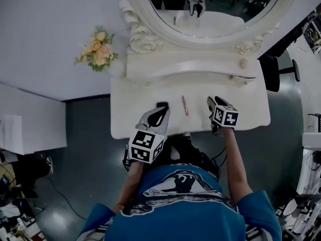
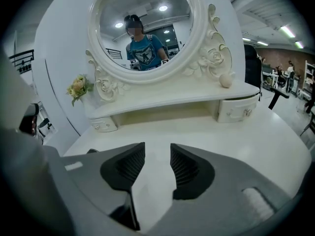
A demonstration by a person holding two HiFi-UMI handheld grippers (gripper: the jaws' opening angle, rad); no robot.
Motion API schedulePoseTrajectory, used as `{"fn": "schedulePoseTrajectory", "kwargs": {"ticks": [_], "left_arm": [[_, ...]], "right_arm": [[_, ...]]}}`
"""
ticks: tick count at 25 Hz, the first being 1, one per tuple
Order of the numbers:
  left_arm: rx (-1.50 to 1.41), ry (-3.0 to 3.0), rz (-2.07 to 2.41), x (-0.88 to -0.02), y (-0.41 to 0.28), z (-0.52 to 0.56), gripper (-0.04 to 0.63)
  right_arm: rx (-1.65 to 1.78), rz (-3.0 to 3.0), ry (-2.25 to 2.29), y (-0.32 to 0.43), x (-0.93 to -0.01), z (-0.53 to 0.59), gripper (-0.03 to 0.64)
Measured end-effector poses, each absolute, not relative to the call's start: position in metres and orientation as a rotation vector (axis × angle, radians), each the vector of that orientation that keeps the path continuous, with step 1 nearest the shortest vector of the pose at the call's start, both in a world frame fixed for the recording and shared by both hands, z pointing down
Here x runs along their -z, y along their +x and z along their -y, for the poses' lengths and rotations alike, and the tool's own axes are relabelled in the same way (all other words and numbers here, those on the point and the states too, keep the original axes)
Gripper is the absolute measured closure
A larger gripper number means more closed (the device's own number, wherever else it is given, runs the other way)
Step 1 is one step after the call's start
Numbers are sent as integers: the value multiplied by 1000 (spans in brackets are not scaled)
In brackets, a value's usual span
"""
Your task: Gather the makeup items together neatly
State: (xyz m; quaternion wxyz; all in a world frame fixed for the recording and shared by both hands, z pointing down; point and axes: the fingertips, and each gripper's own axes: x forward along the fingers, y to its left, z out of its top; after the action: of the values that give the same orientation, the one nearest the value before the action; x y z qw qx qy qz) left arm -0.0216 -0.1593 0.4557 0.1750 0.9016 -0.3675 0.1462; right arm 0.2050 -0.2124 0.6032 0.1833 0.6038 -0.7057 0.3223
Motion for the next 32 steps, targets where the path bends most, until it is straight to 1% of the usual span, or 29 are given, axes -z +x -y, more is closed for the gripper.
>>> {"fn": "schedulePoseTrajectory", "kwargs": {"ticks": [10, 18, 25, 32], "left_arm": [[-402, 2523, 1080, -456, 37, 170, 577], [-398, 2505, 1128, -457, 81, 178, 577], [-412, 2480, 1174, -459, 100, 180, 577], [-434, 2449, 1229, -461, 97, 179, 577]], "right_arm": [[-809, 1976, 1754, 310, -575, 251, 453], [-641, 1958, 1758, 381, -552, 296, 449], [-579, 1948, 1746, 416, -545, 331, 449], [-538, 1943, 1702, 424, -547, 358, 449]]}}
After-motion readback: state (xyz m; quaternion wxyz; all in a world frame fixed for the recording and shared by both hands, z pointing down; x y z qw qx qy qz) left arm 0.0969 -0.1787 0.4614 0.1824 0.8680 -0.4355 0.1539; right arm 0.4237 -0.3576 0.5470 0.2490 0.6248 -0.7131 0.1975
